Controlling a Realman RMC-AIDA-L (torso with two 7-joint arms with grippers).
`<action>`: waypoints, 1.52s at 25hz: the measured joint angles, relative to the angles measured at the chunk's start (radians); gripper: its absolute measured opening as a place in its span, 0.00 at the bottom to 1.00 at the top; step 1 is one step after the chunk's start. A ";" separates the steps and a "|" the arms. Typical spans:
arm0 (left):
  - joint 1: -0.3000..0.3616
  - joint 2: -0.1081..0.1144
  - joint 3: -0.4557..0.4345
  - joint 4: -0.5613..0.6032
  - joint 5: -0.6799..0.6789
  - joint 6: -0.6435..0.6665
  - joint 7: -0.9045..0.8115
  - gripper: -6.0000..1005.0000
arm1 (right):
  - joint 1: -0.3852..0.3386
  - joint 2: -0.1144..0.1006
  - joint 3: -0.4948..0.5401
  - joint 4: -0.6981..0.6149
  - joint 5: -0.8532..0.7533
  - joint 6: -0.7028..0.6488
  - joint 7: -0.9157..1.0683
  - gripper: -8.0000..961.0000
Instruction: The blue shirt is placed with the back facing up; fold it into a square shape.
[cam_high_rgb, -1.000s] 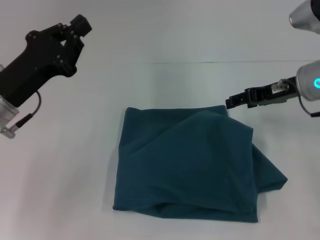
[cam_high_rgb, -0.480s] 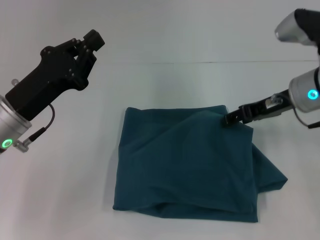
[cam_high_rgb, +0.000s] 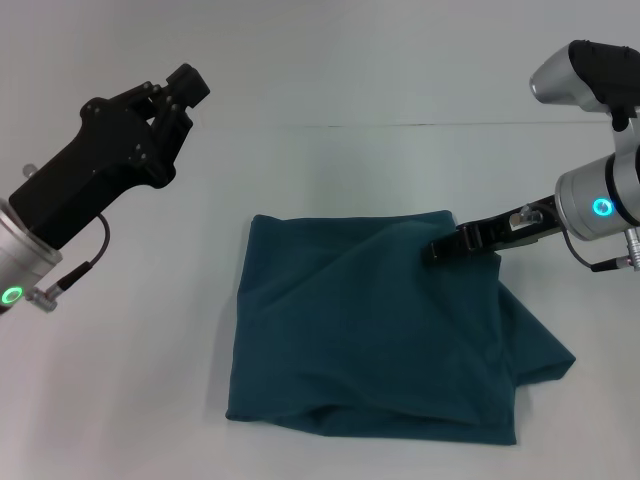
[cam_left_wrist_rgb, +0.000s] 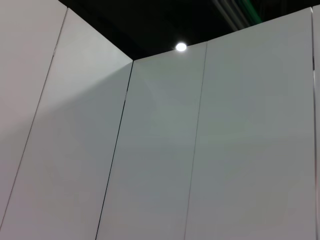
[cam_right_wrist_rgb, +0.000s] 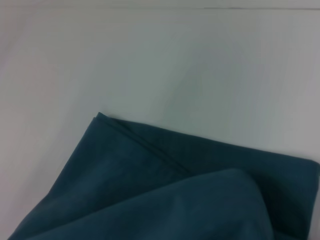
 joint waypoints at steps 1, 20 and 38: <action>0.000 0.000 -0.001 -0.001 0.000 0.002 0.000 0.04 | 0.000 0.000 0.000 0.001 0.003 0.001 -0.005 0.74; 0.006 0.000 -0.001 -0.002 0.000 0.015 -0.001 0.05 | 0.001 0.005 -0.037 -0.055 0.001 0.046 -0.095 0.08; 0.012 0.000 0.002 -0.005 0.000 0.019 -0.003 0.05 | 0.022 0.016 -0.204 -0.089 -0.174 0.130 0.030 0.06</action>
